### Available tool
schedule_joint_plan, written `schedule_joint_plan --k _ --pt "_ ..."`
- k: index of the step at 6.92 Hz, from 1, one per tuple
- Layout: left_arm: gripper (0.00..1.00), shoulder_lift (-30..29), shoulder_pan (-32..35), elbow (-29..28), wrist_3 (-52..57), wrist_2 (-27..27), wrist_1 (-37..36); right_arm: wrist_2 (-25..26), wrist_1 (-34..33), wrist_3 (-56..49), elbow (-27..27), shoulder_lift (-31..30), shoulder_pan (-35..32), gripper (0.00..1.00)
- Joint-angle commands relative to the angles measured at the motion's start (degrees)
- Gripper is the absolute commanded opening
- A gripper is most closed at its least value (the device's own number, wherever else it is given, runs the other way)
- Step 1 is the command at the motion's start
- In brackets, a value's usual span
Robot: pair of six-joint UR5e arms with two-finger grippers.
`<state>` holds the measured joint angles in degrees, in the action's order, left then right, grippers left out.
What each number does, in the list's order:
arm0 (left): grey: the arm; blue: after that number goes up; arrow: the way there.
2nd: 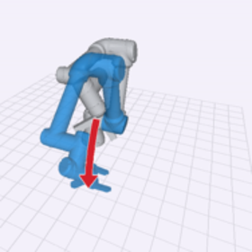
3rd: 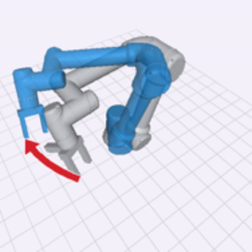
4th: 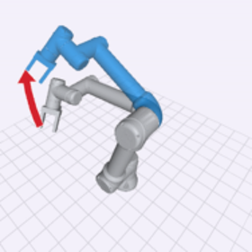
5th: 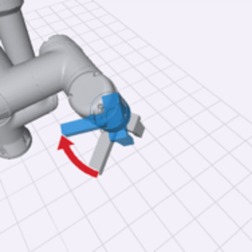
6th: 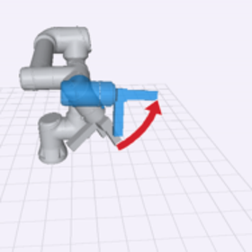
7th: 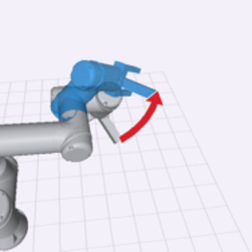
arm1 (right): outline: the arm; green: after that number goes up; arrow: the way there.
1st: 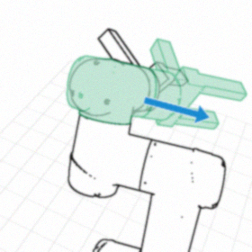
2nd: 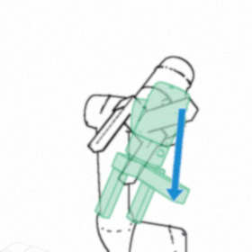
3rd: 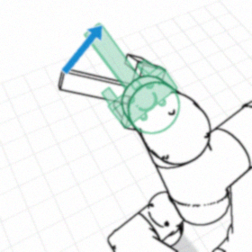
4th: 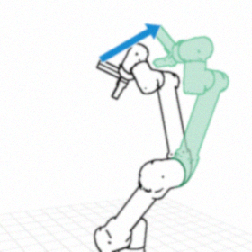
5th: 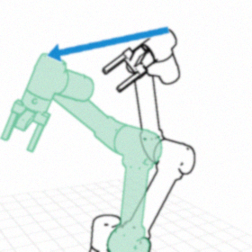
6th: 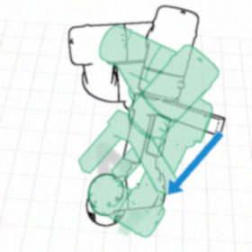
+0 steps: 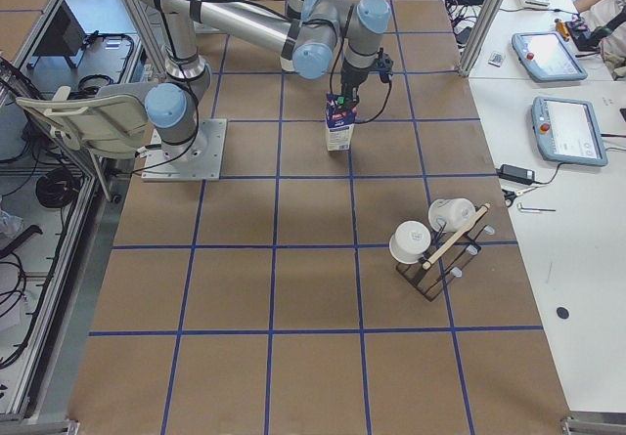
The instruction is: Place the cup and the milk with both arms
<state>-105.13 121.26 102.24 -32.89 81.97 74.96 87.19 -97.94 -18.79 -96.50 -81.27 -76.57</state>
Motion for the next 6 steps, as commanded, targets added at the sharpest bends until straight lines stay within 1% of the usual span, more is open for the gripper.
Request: schedule_joint_plan --k 1,2,3,4,5,6 --pt "0.99 -0.34 0.20 0.24 0.02 0.28 1.15 -0.01 1.26 1.46 1.05 -0.20 -1.46 0.21" --pt "1.00 1.66 -0.49 -0.45 0.63 1.77 1.77 -0.01 2.05 5.39 1.05 -0.29 -4.34 0.20" --pt "1.00 3.07 -1.46 -2.38 1.85 1.96 2.64 -0.01 2.93 7.17 1.22 -0.64 -6.72 0.20" --pt "1.00 5.44 -4.69 -6.92 7.87 3.53 10.13 -1.14 4.67 9.97 1.22 -1.95 -8.14 0.20" --pt "1.00 7.55 -9.50 -12.71 12.98 5.63 17.08 -2.54 7.22 11.30 1.14 -3.09 -8.94 0.20" --pt "1.00 9.14 -13.73 -16.25 14.59 6.52 17.50 -2.56 8.28 14.10 0.96 -4.41 -10.60 0.20"
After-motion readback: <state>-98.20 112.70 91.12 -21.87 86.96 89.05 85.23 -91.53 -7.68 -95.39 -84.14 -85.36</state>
